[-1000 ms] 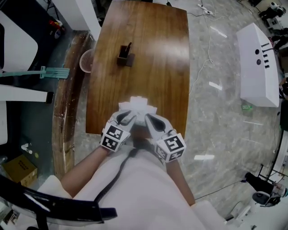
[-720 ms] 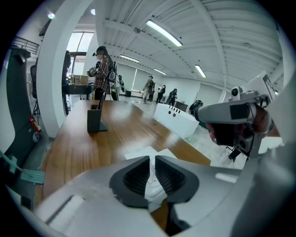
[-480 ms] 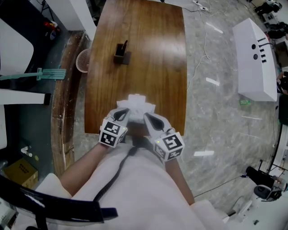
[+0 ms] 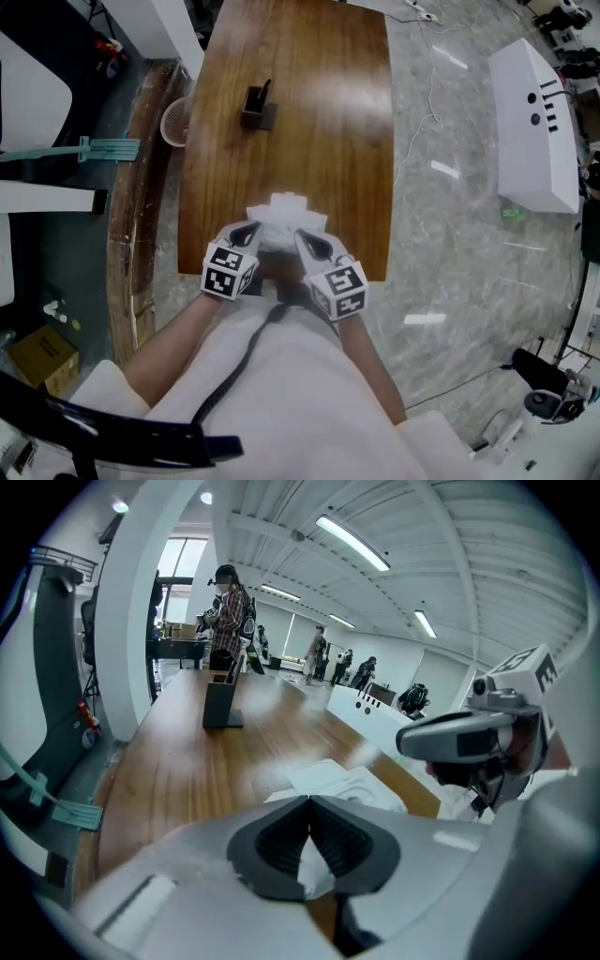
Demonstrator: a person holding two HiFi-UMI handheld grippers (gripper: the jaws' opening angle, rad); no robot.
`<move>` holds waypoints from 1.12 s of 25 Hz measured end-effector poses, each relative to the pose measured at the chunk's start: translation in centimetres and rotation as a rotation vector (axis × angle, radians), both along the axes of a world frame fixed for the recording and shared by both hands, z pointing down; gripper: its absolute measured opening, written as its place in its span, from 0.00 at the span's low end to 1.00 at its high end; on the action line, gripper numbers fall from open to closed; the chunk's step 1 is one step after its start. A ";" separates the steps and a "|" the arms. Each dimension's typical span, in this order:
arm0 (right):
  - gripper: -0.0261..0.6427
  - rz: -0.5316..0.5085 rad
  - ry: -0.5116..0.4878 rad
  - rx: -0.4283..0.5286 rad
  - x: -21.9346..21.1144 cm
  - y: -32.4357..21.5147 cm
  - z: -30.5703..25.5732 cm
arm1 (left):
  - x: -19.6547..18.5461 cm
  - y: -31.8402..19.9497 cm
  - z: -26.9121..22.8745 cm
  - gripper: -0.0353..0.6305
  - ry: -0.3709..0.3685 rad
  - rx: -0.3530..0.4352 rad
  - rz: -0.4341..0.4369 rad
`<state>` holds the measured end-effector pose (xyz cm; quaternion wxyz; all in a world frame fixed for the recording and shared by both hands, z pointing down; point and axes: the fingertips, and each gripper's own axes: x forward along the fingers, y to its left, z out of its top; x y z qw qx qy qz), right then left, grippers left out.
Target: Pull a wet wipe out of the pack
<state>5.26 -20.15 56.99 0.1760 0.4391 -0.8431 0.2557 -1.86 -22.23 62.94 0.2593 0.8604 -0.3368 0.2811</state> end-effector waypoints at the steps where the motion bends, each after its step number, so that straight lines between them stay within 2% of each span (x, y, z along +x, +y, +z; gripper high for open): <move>1: 0.05 -0.006 0.010 -0.018 -0.2 -0.1 0.7 | -0.1 0.0 0.2 0.06 -0.002 -0.002 0.001; 6: 0.05 -0.062 0.022 -0.138 -1.3 -0.5 4.0 | -0.2 -0.2 0.7 0.06 -0.010 -0.001 0.003; 10: 0.06 -0.105 0.046 -0.184 -1.8 -0.9 5.5 | 0.0 -0.3 0.8 0.06 -0.009 0.010 0.002; 15: 0.12 -0.193 0.104 -0.204 -2.5 -0.7 6.7 | -0.1 -0.3 1.0 0.06 -0.007 0.024 0.000; 28: 0.12 -0.259 0.152 -0.215 -3.1 -1.1 7.3 | -0.4 0.2 1.3 0.06 -0.028 0.057 -0.010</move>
